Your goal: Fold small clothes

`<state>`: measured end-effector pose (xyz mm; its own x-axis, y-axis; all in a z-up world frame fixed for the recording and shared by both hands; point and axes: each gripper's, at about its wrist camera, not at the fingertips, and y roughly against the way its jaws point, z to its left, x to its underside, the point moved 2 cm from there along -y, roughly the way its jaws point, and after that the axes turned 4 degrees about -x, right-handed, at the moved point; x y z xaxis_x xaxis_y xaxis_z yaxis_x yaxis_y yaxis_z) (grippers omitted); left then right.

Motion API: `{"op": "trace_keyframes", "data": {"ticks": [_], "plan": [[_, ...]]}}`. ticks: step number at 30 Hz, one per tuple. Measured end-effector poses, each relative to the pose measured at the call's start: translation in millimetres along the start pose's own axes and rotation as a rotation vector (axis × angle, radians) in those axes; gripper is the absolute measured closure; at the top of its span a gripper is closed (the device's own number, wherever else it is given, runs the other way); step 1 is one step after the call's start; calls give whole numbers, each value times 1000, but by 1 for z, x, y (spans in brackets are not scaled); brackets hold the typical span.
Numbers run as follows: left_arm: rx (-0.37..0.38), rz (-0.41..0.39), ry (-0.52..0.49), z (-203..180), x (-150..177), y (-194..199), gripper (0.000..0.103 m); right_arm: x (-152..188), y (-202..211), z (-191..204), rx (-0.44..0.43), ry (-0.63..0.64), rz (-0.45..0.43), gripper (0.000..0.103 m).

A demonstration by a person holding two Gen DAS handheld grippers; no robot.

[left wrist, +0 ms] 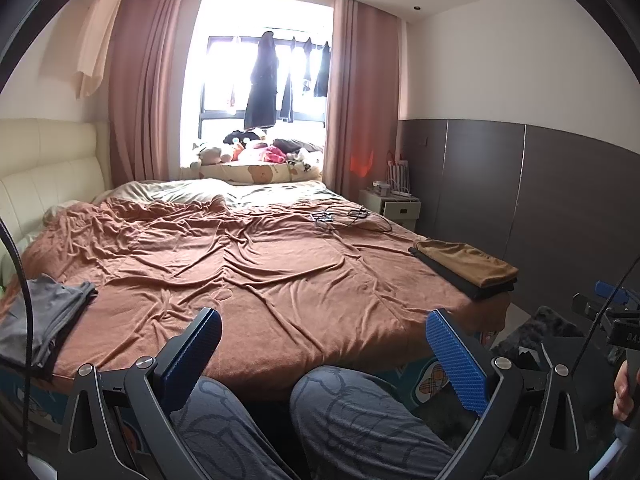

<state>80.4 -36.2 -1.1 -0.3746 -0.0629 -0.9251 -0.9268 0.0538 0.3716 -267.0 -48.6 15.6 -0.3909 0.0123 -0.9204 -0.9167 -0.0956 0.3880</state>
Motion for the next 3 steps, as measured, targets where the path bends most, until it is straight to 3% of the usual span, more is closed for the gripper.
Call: {"op": "trace_keyframes", "data": {"ticks": [3], "plan": [[-2,-9,14,2,-1,2,0,1,1,1,5,2,-3,0]]}}
